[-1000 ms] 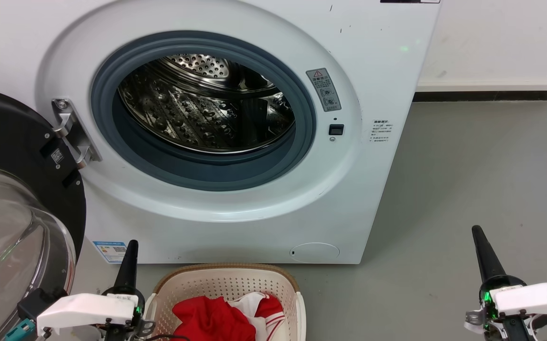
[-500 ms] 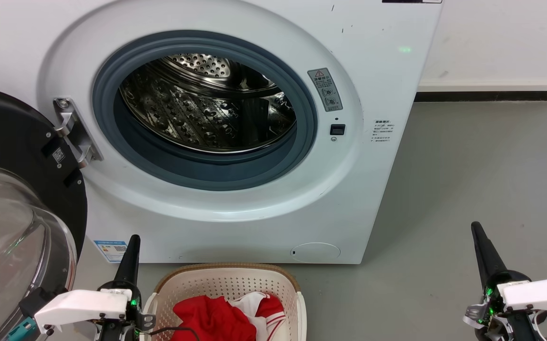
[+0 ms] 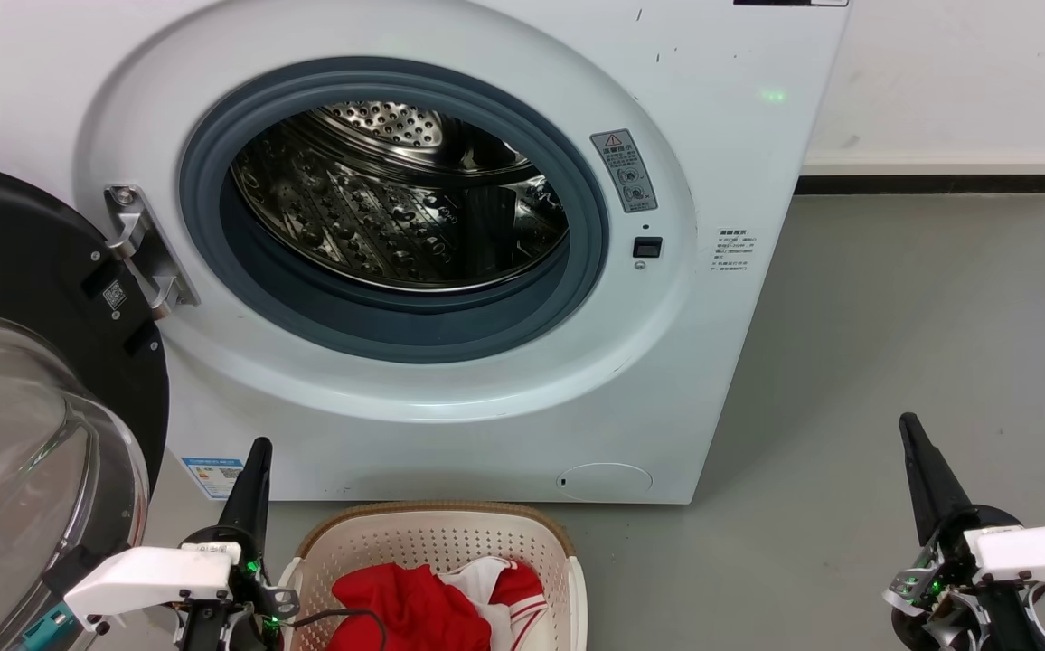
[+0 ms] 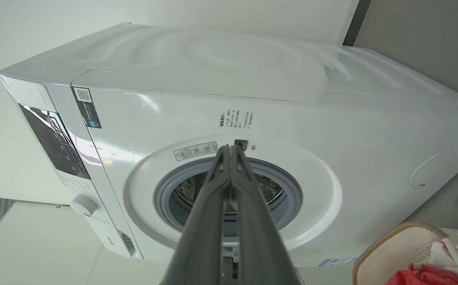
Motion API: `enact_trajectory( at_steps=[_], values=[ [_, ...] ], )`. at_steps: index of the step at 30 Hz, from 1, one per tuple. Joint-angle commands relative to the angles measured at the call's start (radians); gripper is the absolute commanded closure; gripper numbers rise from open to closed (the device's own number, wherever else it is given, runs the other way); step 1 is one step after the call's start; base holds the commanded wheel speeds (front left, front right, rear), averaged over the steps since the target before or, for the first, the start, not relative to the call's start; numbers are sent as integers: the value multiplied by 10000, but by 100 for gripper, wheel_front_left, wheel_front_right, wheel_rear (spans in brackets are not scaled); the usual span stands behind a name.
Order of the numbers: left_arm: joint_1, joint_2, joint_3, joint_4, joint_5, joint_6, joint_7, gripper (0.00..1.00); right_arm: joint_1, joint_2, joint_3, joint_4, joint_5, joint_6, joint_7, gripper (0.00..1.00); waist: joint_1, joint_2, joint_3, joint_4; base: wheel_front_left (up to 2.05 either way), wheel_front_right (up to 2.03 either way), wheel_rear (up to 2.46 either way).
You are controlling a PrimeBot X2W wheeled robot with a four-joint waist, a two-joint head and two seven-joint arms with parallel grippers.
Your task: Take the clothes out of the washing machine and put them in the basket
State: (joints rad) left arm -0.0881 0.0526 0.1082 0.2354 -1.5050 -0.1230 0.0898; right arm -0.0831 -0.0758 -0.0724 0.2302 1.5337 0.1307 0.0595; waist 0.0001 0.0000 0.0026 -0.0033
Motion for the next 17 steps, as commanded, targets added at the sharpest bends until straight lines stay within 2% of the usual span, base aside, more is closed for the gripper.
enact_trajectory(
  at_steps=[1, 17],
  values=[
    [-153, -13, 46, 22, -168, -58, 51, 100, -165, -10, -26, 29, 186, 1, 57, 100, 0, 0, 0, 2, 0, 0, 0],
    [-252, -36, 83, 117, -1094, -98, 279, 100, -293, 34, -104, 146, 1063, 0, 318, 100, -1, 0, 5, 33, 0, 0, 0]
  ],
)
